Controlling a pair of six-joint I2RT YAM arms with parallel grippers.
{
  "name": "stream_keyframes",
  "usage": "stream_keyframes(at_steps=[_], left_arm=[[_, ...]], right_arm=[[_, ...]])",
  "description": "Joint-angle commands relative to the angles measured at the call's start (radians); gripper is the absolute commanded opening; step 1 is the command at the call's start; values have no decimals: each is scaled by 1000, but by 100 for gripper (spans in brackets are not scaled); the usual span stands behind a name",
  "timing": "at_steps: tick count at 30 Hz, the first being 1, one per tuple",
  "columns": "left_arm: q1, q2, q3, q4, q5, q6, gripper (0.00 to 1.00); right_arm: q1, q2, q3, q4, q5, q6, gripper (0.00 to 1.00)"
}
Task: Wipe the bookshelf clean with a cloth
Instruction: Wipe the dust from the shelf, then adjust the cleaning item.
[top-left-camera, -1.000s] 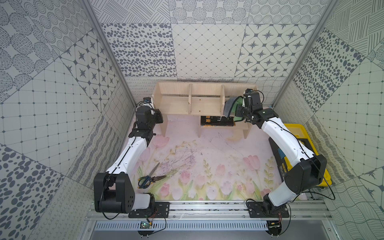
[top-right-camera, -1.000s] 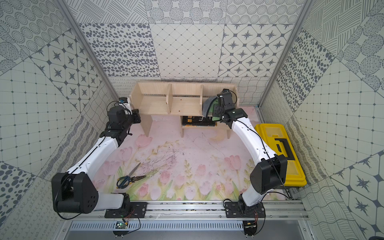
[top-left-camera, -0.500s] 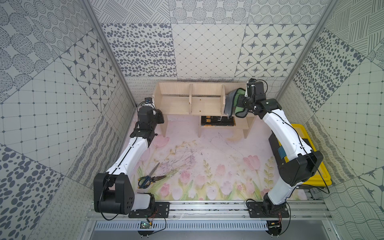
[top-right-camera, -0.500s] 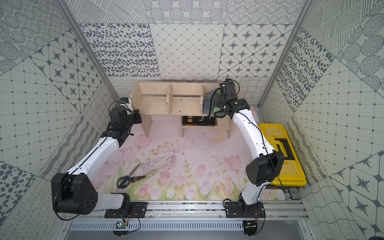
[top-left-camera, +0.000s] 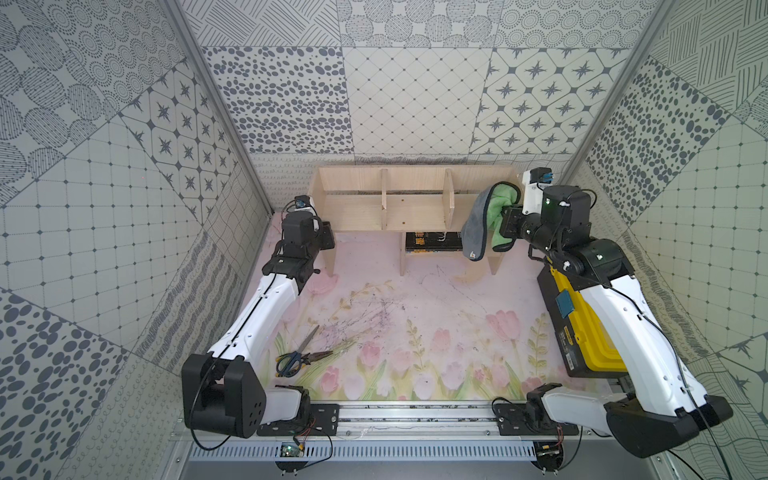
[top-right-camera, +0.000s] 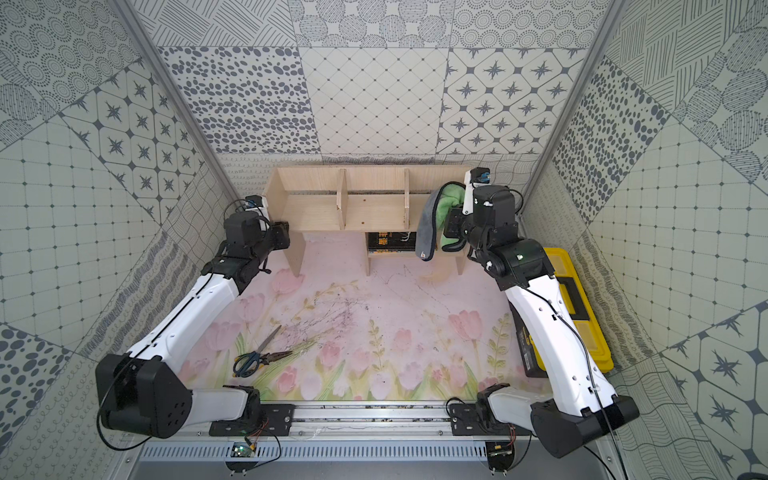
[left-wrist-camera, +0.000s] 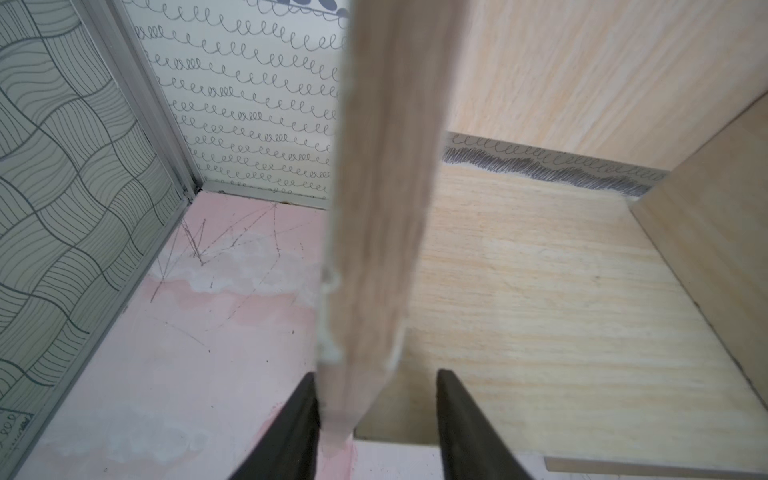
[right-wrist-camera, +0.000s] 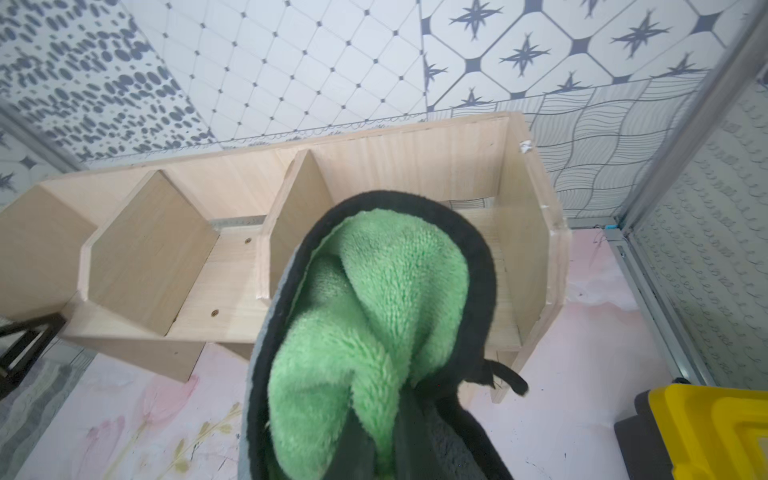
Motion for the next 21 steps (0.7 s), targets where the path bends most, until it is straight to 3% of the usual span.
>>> stream_keyframes(at_steps=[1, 4, 6, 10, 12, 13, 16, 17, 21], left_arm=[[-11, -66, 74, -138, 40, -140, 72], [-10, -114, 141, -181, 13, -155, 77], [-11, -149, 198, -205, 81, -147, 79], [-51, -228, 220, -91, 520, -102, 77], [-143, -268, 200, -14, 738, -65, 78], [-196, -287, 186, 6, 778, -35, 79], [-382, -298, 172, -29, 793, 57, 85], [-422, -290, 172, -49, 794, 74, 96], [-472, -287, 103, 33, 778, 43, 99]], right_arm=[[73, -35, -7, 91, -43, -81, 0], [121, -50, 25, 93, -94, -109, 0], [132, -62, 30, 104, -185, -117, 0], [133, -61, 28, 150, -425, -81, 0], [132, -45, 22, 196, -545, -35, 0], [133, -38, 15, 222, -601, -13, 0], [133, -36, -44, 371, -732, 98, 0], [133, -35, -59, 420, -770, 135, 0], [139, -27, -108, 579, -901, 279, 0]])
